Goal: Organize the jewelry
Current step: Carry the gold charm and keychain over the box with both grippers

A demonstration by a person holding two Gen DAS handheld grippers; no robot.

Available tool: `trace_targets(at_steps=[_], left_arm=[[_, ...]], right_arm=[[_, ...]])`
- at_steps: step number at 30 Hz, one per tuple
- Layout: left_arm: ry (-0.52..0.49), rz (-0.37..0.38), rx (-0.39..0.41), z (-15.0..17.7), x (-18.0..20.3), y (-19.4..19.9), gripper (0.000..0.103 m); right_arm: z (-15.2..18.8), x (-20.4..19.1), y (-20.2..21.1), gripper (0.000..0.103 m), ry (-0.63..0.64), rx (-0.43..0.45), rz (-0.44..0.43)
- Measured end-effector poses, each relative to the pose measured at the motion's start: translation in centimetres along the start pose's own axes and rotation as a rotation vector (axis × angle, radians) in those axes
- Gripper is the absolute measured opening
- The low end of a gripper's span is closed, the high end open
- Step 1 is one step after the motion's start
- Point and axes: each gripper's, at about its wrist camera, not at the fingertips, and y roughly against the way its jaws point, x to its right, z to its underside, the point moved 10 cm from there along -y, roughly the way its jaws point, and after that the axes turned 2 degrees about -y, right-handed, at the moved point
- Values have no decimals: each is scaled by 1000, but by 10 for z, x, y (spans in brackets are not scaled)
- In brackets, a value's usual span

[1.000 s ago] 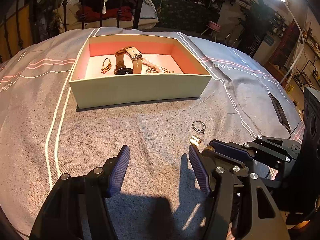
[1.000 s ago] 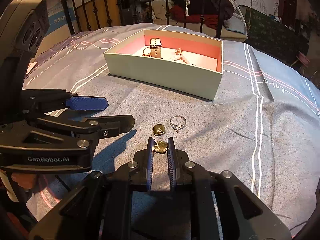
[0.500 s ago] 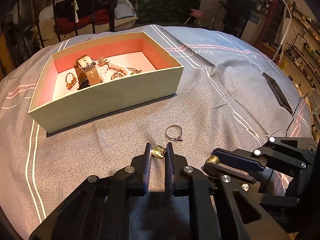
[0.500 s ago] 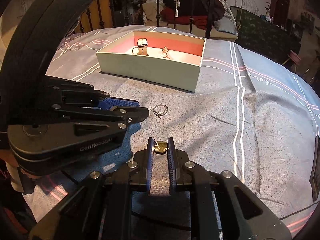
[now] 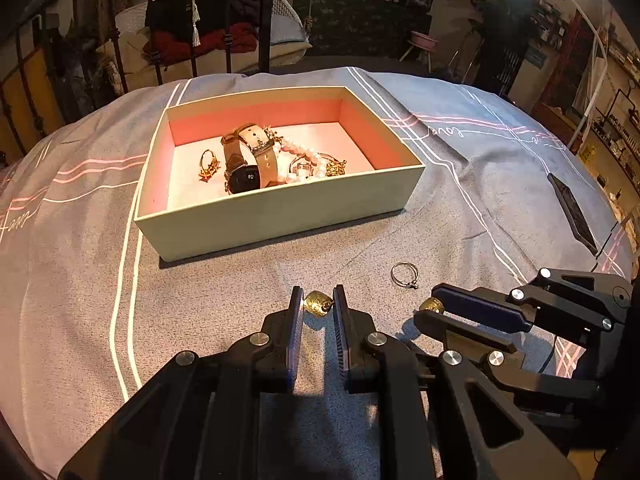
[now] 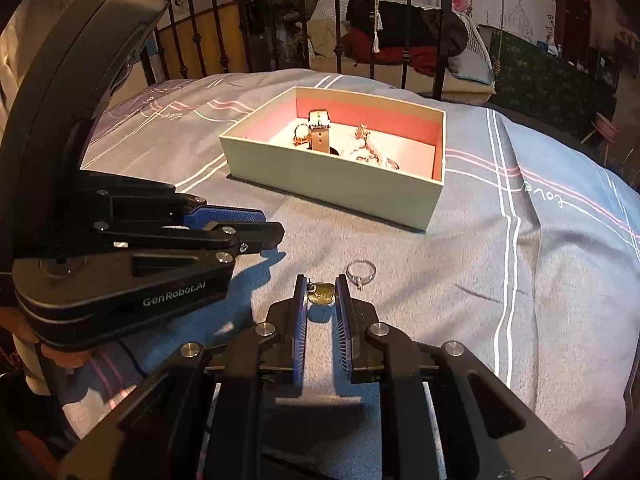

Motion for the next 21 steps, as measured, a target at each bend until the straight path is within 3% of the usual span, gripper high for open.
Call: trace_targets(at_steps=[8,21], left_arm=[[2,-20,38,-16,-6,12,14],[74,4,40,-20,-20,16,15]], right_arm=[[-29,-2,6,15,12,58,-5],[-28,1,0,15,-27,58,-26]])
